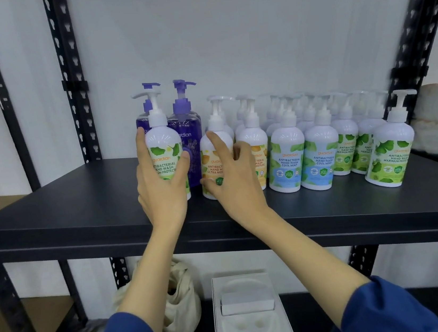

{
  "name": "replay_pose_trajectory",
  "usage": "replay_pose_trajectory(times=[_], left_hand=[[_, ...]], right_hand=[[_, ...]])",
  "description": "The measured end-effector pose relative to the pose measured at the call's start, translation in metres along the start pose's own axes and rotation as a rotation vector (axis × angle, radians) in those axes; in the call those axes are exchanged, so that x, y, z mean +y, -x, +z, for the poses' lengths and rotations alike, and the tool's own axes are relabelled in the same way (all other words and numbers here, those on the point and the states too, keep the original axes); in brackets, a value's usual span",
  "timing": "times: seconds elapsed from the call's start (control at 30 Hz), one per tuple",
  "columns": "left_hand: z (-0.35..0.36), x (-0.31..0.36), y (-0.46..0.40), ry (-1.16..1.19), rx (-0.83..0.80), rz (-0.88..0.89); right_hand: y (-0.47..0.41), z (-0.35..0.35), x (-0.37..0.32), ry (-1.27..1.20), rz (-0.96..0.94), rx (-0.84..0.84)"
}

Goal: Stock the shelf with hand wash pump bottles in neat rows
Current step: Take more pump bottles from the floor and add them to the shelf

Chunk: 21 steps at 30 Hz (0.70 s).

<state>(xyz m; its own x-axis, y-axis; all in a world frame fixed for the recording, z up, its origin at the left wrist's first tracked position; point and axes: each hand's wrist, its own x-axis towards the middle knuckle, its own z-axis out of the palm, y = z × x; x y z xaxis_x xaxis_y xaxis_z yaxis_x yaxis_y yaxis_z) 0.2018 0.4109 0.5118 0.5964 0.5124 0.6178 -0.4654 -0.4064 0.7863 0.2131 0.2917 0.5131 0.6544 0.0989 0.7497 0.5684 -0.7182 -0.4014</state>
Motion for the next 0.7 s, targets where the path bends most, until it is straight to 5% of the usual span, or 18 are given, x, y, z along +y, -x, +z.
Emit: replay_pose_trajectory(times=[0.7], left_hand=[[0.0,0.002,0.002,-0.005,0.005,-0.005]], right_hand=[[-0.013,0.005,-0.002,0.217,0.085,0.005]])
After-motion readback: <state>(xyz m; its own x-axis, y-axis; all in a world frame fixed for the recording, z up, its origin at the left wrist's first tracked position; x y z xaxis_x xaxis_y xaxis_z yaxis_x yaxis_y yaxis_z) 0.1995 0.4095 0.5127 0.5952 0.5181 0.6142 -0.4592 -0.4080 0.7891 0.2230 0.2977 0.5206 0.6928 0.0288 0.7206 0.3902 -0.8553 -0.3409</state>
